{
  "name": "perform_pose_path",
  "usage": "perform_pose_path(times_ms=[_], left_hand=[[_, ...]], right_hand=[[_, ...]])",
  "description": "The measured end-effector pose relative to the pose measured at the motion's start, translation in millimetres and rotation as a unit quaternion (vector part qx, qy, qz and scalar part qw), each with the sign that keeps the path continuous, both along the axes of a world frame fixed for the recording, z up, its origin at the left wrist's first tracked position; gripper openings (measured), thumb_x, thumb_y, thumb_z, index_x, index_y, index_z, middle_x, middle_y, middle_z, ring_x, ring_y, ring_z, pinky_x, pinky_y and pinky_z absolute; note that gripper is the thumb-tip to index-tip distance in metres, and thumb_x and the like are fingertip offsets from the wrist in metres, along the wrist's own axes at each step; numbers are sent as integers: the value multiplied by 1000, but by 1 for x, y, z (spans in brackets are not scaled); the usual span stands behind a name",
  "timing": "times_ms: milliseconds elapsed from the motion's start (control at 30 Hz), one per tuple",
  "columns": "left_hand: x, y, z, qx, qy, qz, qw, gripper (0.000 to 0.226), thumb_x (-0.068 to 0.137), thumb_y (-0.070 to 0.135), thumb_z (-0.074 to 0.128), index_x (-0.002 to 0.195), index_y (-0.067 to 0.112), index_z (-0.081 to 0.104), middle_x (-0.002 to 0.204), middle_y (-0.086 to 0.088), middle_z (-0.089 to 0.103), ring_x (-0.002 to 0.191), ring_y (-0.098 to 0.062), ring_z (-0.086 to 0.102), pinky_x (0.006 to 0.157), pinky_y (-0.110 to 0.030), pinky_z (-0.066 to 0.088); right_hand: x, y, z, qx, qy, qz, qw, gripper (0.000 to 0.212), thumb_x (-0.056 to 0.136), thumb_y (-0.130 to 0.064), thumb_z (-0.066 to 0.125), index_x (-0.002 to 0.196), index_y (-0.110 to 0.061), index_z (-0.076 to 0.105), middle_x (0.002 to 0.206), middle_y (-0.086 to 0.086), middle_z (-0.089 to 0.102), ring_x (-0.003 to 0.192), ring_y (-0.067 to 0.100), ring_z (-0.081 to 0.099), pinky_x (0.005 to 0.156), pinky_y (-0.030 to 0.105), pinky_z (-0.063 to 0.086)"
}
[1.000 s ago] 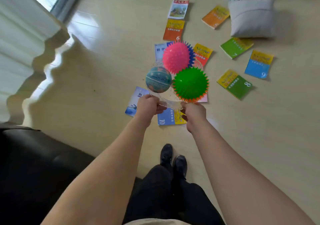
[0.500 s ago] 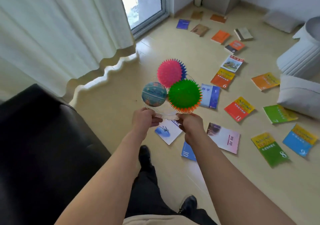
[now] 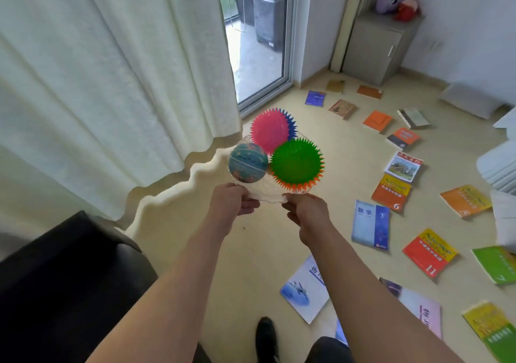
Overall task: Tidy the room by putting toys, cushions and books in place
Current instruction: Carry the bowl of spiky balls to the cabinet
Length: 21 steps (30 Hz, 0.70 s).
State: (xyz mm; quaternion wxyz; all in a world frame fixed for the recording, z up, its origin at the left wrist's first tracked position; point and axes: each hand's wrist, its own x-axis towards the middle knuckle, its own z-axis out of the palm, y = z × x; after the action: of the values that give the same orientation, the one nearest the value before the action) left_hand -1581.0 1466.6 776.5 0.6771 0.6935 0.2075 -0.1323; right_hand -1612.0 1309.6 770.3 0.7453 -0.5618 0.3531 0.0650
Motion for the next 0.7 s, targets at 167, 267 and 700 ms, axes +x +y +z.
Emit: perform_pose_path(times_ms=[167,267,700], left_hand=[[80,10,15,-33,-2,-24,999,12,90,-5,49,90,1,60,66,-14,72,59,-26,71,62,-35,61],[133,11,19,-38,-5,-24,999,11,90,-5,49,94,0,59,67,-14,72,60,-26,71,66,-37,61],[449,54,35,-3,0,-45,999,19,88,-4,47,102,-10,59,71,-18,72,60,-25,72,61,-35,60]], right_hand=[[74,11,24,-20,-12,-28,999,7,86,-3,64,80,-7,64,89,14,67,80,21,62,74,33,50],[124,15,30,-33,-7,-56,998,10,85,-1,64,78,-7,62,88,15,67,82,23,62,75,34,48],[440,63,28,-5,-24,-77,997,13,82,0,62,91,6,68,72,12,65,71,22,60,65,30,45]])
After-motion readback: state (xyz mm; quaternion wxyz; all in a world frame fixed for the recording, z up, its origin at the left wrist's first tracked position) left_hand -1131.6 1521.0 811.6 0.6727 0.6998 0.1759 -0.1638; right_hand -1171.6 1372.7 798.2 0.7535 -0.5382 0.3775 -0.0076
